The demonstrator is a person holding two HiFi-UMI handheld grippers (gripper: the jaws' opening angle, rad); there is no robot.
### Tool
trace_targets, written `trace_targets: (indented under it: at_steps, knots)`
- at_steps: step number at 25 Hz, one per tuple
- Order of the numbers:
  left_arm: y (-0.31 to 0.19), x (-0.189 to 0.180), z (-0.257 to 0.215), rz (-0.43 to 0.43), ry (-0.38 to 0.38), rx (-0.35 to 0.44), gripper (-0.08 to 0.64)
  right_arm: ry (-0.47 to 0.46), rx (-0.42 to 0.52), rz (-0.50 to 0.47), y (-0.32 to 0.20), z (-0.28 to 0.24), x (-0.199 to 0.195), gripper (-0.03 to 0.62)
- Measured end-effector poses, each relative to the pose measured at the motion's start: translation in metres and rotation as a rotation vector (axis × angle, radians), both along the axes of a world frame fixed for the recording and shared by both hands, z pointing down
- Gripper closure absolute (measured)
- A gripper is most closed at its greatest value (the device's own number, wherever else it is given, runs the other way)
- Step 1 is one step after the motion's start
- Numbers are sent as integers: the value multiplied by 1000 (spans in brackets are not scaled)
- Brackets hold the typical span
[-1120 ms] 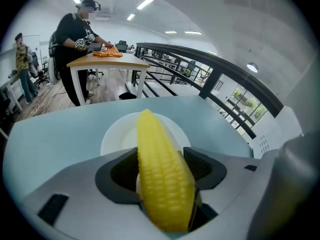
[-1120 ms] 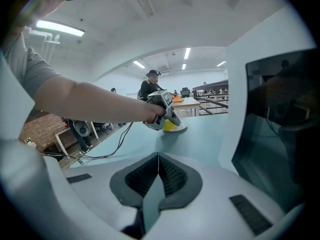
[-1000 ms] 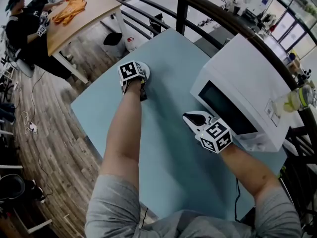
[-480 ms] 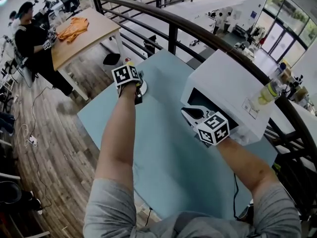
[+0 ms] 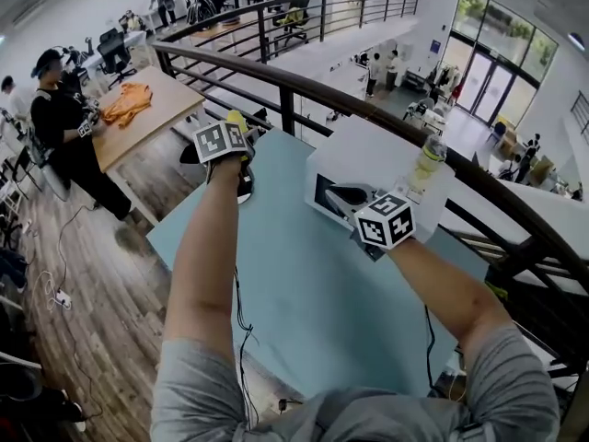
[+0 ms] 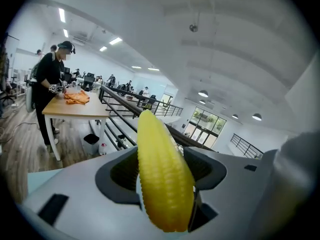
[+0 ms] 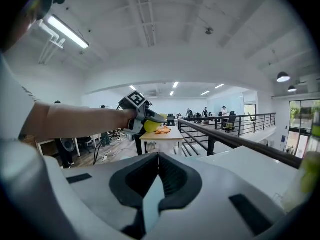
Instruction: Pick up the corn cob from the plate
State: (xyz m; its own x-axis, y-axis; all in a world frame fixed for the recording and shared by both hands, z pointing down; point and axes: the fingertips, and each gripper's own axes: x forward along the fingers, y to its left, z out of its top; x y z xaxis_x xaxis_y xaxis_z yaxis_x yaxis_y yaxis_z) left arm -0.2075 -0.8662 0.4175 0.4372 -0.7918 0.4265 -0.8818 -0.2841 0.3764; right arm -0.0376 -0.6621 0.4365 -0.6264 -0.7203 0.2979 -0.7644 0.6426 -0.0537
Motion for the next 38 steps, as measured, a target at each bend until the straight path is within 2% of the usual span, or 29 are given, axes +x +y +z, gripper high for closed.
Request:
trace_targets:
  at_steps: [3, 5, 10, 17, 27, 32, 38]
  knots:
    - [23, 31, -33, 66, 29, 42, 273, 14, 37, 26, 24, -29, 23, 576]
    - [55, 44, -59, 80, 26, 76, 273, 20, 53, 33, 47, -43, 37, 575]
    - [157, 92, -126, 147, 53, 176, 274, -6, 75, 60, 122, -76, 79, 577]
    - [326, 151, -182, 206, 94, 289, 274, -59, 66, 78, 248, -102, 138, 577]
    - [538, 230, -210, 266, 168, 390, 273, -43, 80, 17, 404, -125, 210, 577]
    - [610, 235, -203, 296, 198, 415, 273, -56, 88, -29, 451, -139, 220, 577]
    - [676, 227, -163, 338, 237, 374, 273, -63, 109, -50, 488, -144, 223, 577]
